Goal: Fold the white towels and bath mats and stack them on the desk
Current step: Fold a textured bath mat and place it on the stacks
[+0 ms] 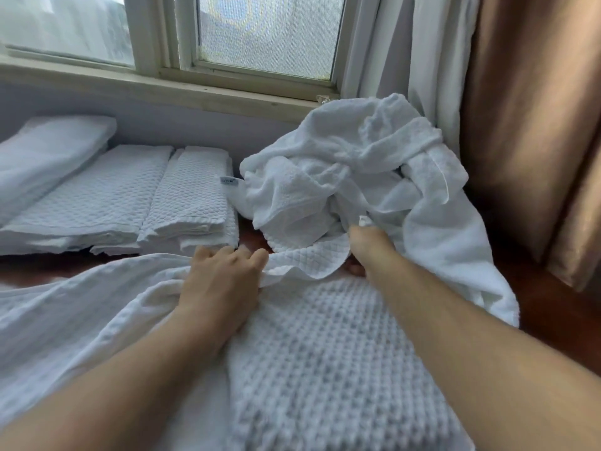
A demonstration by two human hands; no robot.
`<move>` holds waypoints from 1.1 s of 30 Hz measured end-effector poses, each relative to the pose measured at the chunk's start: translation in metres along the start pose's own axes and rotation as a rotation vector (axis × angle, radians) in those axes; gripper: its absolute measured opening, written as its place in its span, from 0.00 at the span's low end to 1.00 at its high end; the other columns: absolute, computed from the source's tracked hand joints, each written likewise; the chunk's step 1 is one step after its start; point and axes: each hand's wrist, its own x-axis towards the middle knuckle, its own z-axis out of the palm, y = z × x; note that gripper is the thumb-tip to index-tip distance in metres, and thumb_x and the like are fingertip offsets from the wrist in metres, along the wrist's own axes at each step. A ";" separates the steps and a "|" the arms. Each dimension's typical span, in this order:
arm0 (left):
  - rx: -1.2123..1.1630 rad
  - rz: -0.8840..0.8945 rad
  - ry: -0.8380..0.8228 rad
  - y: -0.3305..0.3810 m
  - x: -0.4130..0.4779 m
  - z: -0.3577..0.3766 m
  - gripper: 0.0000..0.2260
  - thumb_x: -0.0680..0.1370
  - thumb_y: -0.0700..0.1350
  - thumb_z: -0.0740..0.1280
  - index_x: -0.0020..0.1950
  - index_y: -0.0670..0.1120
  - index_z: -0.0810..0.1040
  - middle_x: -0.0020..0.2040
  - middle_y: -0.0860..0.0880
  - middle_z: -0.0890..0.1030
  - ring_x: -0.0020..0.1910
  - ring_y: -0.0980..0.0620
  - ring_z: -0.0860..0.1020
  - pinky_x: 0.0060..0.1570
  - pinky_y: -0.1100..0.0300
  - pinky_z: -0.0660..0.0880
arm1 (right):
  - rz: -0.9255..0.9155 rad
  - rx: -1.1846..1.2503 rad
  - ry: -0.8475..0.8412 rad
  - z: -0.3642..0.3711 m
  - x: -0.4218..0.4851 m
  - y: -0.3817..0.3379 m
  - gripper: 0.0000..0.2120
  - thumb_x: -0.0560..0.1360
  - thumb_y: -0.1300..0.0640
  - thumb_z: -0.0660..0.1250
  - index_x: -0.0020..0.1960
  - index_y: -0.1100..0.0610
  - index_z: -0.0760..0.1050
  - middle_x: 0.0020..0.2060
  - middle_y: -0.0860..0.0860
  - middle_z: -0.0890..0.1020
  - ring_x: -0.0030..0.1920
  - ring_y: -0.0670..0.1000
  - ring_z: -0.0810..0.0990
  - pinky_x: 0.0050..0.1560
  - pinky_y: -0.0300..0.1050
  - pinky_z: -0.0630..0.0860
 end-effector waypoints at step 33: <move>-0.211 -0.075 0.414 0.032 -0.040 -0.059 0.07 0.68 0.50 0.74 0.39 0.50 0.78 0.48 0.48 0.72 0.51 0.45 0.66 0.48 0.55 0.50 | -0.224 0.502 0.047 -0.026 -0.080 0.068 0.14 0.66 0.43 0.67 0.41 0.51 0.85 0.44 0.53 0.87 0.50 0.57 0.86 0.56 0.67 0.80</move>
